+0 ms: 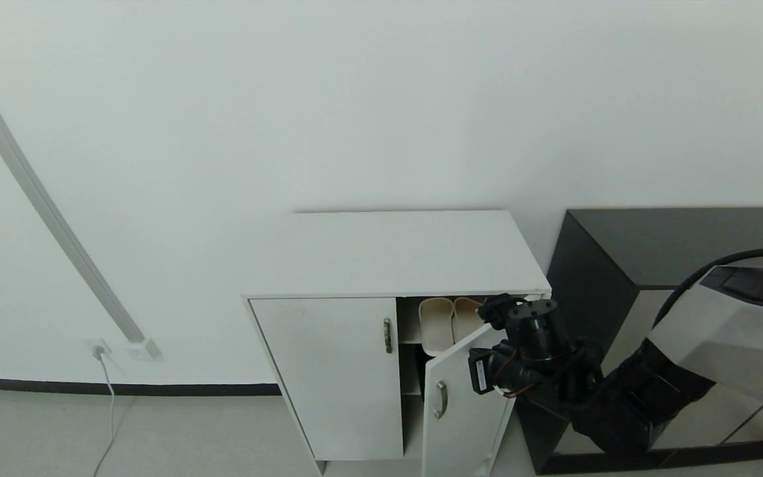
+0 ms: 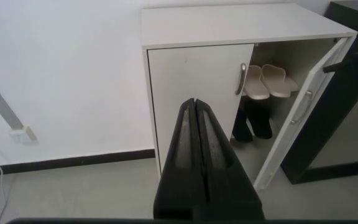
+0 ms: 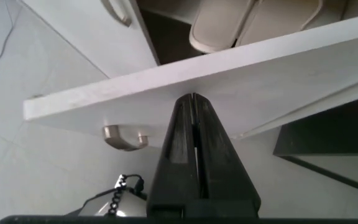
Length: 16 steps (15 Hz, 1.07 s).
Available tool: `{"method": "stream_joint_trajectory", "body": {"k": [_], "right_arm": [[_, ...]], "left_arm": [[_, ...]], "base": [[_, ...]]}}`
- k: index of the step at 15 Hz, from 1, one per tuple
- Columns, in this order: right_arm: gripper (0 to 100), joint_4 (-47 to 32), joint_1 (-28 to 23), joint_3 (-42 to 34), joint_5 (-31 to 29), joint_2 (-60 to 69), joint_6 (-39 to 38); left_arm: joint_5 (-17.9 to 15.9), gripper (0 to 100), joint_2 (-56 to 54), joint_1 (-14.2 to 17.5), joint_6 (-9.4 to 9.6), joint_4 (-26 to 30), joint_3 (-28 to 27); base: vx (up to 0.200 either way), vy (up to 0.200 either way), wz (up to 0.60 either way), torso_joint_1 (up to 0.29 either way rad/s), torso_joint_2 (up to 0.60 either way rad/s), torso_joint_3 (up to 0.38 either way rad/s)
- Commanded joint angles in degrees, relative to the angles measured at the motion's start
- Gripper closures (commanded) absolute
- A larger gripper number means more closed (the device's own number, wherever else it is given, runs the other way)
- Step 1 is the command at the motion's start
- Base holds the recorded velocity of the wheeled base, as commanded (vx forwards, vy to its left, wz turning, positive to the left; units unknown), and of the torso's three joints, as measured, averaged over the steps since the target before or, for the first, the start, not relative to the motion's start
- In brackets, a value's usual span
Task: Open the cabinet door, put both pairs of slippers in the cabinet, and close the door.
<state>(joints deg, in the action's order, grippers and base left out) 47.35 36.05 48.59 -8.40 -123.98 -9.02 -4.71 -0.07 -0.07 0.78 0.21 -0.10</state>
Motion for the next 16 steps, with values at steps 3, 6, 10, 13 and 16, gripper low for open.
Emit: {"method": "stream_joint_trajectory", "body": {"k": [3,6,10,13,16], "right_arm": [[100,0.02,-0.89,3.53,-0.04,-4.08,-0.12],[100,1.26,-1.86,6.69,-0.21,-6.8,-0.21],[100,1.52,-2.91,10.73,-0.39,-9.88,-0.21],[100,1.43,-3.18,13.81,-0.48,-12.08,-0.12],[100,1.34,-3.97,17.33,-0.57,-14.27,-0.03]], "left_arm": [[0.05,100,0.07,-0.01,0.01,0.06,0.01],[-0.04,100,0.07,-0.01,-0.08,-0.03,0.01],[-0.04,100,0.07,-0.01,0.01,0.06,0.01],[-0.04,100,0.07,-0.01,0.01,0.06,0.01],[-0.04,100,0.07,-0.01,-0.08,0.06,0.01]], "base": [[0.0,0.0,0.0,0.0,0.0,0.0],[0.0,0.0,0.0,0.0,0.0,0.0],[0.0,0.0,0.0,0.0,0.0,0.0],[0.0,0.0,0.0,0.0,0.0,0.0],[0.0,0.0,0.0,0.0,0.0,0.0]]}}
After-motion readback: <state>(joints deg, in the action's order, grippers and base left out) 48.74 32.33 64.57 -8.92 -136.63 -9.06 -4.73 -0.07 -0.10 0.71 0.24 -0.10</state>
